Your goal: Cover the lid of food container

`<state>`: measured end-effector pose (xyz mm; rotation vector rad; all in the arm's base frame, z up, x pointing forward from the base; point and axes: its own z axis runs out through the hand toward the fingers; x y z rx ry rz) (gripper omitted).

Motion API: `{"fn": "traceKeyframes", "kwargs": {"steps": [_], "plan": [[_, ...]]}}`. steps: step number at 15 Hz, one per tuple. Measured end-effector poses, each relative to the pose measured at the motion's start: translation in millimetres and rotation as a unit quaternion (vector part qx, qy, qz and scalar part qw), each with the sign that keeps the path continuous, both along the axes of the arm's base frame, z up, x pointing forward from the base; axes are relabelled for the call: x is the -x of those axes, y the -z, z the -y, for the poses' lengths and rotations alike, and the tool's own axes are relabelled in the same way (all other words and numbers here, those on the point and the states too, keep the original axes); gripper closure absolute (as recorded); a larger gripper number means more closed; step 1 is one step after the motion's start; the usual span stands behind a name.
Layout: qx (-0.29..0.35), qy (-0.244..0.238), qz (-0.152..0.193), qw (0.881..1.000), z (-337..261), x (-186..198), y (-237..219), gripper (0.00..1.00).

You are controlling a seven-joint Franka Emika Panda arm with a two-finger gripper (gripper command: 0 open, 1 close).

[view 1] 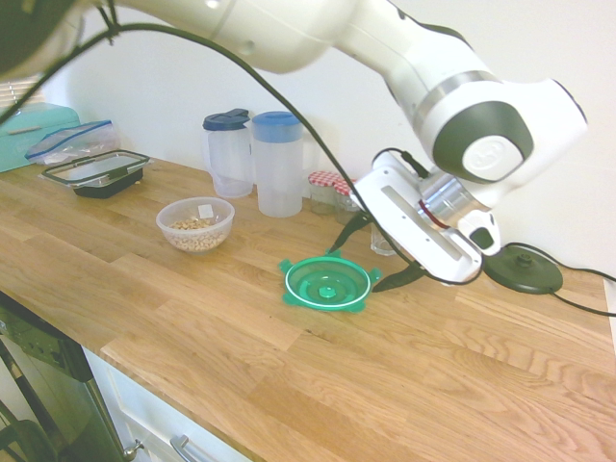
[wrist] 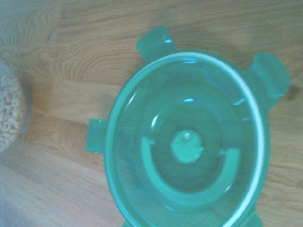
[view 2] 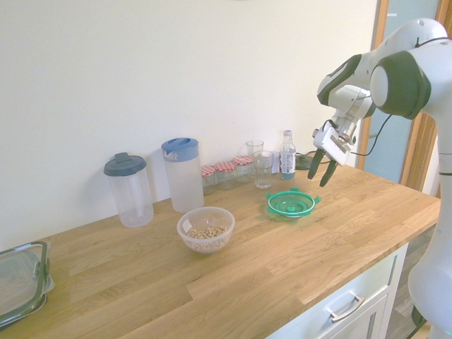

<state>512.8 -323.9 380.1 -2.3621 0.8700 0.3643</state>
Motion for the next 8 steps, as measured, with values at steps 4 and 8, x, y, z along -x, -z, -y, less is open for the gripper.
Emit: {"fn": "traceKeyframes", "kwargs": {"steps": [4,8], "plan": [[-0.032,-0.003,-0.01,0.999,17.7,-20.4,25.5,0.0],[-0.047,-0.023,-0.017,0.999,4.6,-39.2,45.0,0.0]]}}
